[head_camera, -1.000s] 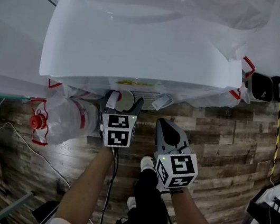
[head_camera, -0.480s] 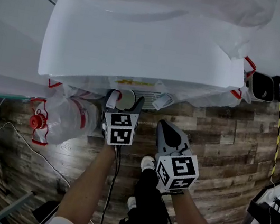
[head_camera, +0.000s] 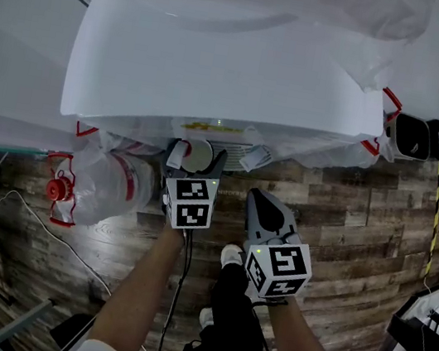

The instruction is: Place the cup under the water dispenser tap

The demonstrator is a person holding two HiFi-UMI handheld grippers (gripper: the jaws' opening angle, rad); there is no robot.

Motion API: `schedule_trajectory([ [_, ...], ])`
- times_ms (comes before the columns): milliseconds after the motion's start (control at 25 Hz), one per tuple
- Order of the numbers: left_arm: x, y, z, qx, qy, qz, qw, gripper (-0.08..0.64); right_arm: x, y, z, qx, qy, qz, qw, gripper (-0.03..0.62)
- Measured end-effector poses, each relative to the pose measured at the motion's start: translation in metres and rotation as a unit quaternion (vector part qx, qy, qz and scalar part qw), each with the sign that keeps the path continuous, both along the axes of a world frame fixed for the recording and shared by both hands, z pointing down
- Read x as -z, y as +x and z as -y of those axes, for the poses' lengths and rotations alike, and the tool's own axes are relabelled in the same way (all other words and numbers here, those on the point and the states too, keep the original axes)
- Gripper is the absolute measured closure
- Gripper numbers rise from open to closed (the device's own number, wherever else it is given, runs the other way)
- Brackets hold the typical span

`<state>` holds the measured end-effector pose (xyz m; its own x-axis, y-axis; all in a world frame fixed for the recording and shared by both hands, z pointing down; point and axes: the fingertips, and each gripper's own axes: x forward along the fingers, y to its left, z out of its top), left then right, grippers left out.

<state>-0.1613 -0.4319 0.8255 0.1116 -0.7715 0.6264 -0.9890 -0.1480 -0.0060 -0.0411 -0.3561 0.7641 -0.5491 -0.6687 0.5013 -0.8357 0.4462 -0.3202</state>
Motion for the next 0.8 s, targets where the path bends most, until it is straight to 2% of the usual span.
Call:
schedule_trajectory([
  [320,0.005,0.0,-0.002,-0.007,0.018,0.003,0.9998,0.1,-0.001,-0.002,-0.003,0.001,-0.002,-0.001,1.0,0.574],
  [560,0.007,0.0,-0.004,-0.002,0.015,-0.007,0.9999,0.098,0.002,-0.001,-0.004,0.0,-0.003,0.001,1.0,0.574],
  [800,0.014,-0.003,-0.007,0.0,0.022,-0.002,0.9997,0.098,0.004,-0.002,-0.008,0.001,-0.003,0.001,1.0,0.574],
])
